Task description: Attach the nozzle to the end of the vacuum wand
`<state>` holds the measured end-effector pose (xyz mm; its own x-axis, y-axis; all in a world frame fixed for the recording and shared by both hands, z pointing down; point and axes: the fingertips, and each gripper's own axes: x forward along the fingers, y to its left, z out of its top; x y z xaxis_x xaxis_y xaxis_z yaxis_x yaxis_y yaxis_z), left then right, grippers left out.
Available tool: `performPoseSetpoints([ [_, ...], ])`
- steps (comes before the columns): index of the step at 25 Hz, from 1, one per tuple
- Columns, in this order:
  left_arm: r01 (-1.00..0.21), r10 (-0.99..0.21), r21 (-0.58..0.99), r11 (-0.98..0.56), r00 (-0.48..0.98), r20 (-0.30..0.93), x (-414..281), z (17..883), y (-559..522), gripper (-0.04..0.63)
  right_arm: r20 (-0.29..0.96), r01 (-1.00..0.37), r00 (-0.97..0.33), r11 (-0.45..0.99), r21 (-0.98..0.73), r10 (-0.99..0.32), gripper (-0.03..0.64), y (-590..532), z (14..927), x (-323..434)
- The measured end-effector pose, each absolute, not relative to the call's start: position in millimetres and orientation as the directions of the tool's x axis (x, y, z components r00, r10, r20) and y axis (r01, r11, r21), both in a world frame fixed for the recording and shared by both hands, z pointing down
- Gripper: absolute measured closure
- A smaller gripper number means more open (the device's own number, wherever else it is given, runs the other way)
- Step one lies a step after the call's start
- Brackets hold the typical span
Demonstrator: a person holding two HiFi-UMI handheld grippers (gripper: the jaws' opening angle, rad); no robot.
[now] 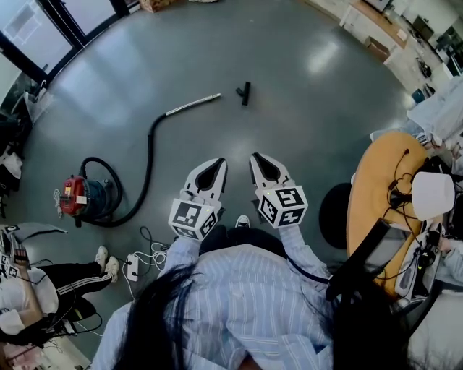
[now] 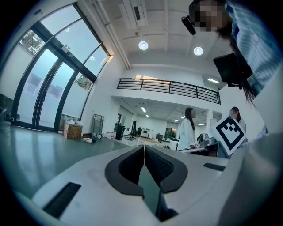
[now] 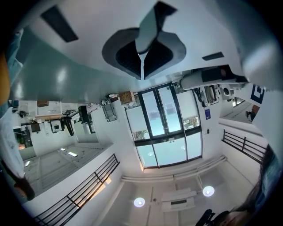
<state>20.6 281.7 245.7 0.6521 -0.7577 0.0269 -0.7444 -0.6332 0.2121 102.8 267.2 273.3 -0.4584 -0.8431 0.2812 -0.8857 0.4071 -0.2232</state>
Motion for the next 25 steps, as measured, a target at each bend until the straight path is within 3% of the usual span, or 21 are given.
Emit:
performPoseSetpoints([
  [9,-0.760,-0.771,0.218,-0.612,0.635,0.048,58.5,258.6,269.6,0.588,0.297,-0.873,-0.480,0.419,-0.250,-0.825,0.594,250.1,289.0,144.5],
  [25,-0.753,-0.757,0.233,-0.616,0.647,0.088,31.2,277.0,157.1,0.588,0.333,-0.881,-0.460,0.377,-0.285,-0.823,0.594,147.9,307.6,126.6],
])
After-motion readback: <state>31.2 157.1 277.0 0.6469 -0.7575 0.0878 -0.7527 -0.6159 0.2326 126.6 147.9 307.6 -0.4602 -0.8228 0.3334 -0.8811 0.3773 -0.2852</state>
